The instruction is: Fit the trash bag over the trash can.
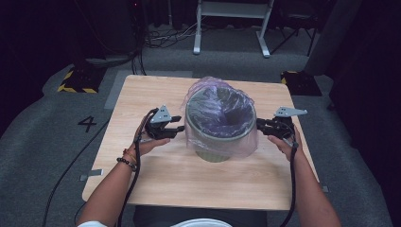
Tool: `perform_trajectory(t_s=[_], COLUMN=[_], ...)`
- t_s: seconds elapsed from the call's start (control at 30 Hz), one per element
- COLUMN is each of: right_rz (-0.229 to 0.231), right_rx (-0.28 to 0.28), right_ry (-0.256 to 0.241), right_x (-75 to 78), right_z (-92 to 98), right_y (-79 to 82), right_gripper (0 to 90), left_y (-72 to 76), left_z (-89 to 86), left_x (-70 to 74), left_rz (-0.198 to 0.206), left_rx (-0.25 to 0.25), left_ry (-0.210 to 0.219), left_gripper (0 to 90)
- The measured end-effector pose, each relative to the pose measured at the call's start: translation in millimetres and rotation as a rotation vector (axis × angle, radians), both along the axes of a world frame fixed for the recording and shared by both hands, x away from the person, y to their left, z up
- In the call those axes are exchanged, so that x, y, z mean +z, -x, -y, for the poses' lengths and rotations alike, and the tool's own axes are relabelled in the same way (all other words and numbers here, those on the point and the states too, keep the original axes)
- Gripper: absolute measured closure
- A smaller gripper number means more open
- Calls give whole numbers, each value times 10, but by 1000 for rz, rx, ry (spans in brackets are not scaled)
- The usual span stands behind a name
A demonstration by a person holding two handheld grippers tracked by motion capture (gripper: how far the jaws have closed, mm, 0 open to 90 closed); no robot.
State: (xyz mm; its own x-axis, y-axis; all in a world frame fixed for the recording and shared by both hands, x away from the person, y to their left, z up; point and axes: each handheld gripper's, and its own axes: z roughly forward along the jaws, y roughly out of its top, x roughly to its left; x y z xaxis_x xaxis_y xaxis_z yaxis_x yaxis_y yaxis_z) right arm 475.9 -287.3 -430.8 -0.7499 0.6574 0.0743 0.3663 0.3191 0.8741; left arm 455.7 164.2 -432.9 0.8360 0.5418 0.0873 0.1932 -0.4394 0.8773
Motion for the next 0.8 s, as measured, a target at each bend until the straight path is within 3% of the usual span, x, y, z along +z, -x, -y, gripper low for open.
perform_trajectory(t_s=[0.1, 0.2, 0.27, 0.43, 0.53, 0.63, 0.77, 0.8], right_rz=[16, 32, 42, 85, 114, 148, 180, 185], right_rx=[-21, -23, -16, -4, 12, 26, 27, 26], right_ry=[16, -16, -49, -61, -51, -42, -59, -63], right_x=[3, 34, 67, 181, 247, 327, 442, 476], right_z=[51, 150, 215, 272, 239, 205, 194, 187], right_y=[51, 116, 170, 355, 472, 591, 695, 714], right_gripper=[520, 463, 435, 384, 354, 301, 258, 248], left_y=[88, 207, 292, 427, 475, 527, 513, 509], left_z=[-32, -36, -25, 89, 166, 265, 334, 339], left_x=[16, 43, 60, 94, 104, 95, 63, 52], left_rz=[-7, -9, 1, 7, 13, 70, 82, 86], left_rx=[-30, -64, -84, -120, -130, -98, -97, -93], left_ry=[27, 34, 35, 46, 42, -16, -66, -75], left_gripper=[417, 315, 295, 230, 236, 399, 634, 736])
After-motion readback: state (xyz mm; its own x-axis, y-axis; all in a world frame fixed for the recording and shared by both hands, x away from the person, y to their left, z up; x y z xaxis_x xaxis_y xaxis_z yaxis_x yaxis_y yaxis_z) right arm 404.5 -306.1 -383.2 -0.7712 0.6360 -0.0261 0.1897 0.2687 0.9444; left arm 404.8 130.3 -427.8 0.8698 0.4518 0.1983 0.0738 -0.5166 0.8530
